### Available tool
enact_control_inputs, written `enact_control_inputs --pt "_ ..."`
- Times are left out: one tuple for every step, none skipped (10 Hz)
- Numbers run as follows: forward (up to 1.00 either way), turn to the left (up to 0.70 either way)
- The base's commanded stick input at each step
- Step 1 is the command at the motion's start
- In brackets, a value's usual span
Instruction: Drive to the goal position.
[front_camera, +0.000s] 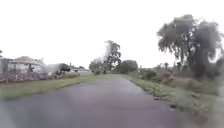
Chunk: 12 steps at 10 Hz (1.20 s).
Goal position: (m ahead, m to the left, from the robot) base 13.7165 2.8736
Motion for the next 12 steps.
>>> enact_control_inputs --pt "0.85 0.0" --pt "0.85 0.0" --pt "0.85 0.0" --pt "0.85 0.0" --pt "0.85 0.0" --pt "0.85 0.0" --pt "0.85 0.0" --pt "0.85 0.0" --pt "0.85 0.0" --pt "0.85 0.0" --pt "0.85 0.0" --pt "0.85 0.0"
